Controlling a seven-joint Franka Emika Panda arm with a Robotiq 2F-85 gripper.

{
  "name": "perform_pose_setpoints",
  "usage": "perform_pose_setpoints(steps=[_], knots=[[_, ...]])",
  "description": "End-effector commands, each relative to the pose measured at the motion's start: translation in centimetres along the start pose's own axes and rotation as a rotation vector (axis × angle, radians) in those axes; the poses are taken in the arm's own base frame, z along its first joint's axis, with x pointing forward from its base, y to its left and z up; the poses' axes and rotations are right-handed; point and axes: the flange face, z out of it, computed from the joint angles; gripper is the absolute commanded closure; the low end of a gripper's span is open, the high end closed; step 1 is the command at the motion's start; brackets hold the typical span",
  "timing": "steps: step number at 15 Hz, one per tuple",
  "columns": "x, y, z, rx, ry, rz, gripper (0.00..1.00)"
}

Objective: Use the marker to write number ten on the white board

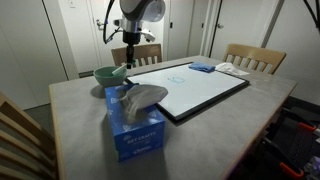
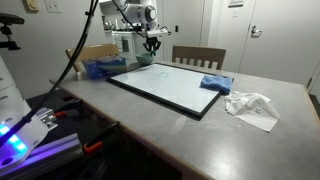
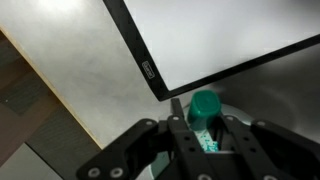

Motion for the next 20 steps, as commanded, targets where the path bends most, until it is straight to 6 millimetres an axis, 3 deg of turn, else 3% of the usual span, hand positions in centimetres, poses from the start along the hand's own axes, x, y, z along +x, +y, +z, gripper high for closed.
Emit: perform_pose_setpoints(steps=[1,7,15,20], knots=[[0.3,0.4,-0.8,-0.003,-0.013,-0.03,0.4],[0.4,0.3,-4.7,0.038,-0.06,-0.037,0.01],[0.1,-0.4,-13.1,0.113,-0.129,0.002,0.0],[0.6,-1.2,-17.0,0.102,-0.126,0.01,0.0]])
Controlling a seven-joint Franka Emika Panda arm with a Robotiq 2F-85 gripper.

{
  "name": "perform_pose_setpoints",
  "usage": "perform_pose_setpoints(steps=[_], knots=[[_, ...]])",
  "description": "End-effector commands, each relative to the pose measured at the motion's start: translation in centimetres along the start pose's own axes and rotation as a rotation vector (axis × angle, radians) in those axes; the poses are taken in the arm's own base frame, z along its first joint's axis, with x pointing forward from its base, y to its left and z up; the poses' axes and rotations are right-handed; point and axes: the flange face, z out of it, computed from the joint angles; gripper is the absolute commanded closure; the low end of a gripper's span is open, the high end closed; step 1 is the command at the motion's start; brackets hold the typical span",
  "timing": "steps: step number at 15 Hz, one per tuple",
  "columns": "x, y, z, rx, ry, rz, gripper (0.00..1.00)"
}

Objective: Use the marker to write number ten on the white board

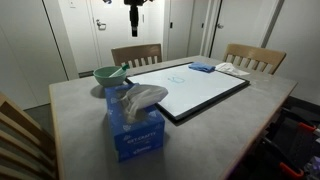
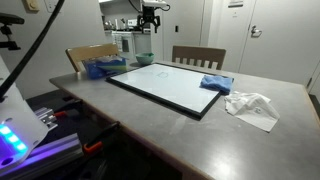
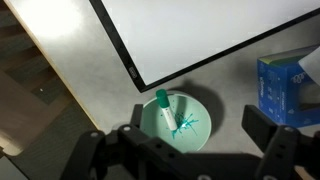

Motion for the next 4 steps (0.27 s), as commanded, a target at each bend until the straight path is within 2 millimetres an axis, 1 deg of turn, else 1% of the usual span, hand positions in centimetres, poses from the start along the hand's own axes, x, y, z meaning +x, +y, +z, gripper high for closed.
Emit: perform_pose_setpoints(steps=[1,4], knots=[[-0.3,-1.3,-2.4,0.015,-0.003,0.004,0.0],[-0.1,-1.5,-3.5,0.011,0.023,0.001,0.0]])
